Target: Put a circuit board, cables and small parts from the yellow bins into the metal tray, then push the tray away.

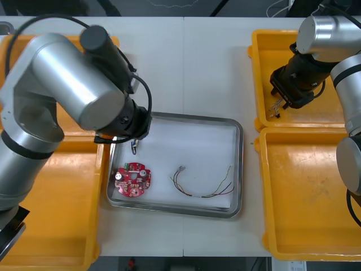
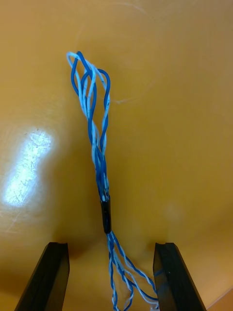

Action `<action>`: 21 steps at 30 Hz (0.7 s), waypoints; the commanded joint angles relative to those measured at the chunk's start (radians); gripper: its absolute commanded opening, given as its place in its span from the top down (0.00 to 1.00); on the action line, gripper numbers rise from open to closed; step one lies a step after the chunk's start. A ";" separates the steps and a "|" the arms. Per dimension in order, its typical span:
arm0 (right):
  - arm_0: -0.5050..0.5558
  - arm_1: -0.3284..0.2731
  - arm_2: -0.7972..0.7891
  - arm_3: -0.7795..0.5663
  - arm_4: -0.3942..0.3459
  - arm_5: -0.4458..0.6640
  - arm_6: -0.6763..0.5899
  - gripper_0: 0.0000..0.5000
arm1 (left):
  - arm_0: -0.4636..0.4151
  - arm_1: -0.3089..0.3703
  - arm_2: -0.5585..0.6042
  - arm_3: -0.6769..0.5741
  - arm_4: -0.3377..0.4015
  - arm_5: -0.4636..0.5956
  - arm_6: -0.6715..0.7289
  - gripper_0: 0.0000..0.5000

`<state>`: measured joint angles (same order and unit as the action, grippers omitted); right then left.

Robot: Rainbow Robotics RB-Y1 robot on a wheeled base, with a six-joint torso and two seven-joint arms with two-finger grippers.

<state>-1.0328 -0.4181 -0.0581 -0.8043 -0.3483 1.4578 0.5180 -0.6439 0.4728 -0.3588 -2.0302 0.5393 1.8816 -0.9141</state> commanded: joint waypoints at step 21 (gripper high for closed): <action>0.002 0.005 0.040 -0.001 0.008 -0.047 -0.044 1.00 | -0.108 0.198 0.290 0.212 0.357 -0.013 -0.638 0.00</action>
<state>-1.0310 -0.4179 -0.0345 -0.7977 -0.3468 1.4180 0.5179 -0.6871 0.6226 -0.0976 -1.8525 0.8799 1.8967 -1.5227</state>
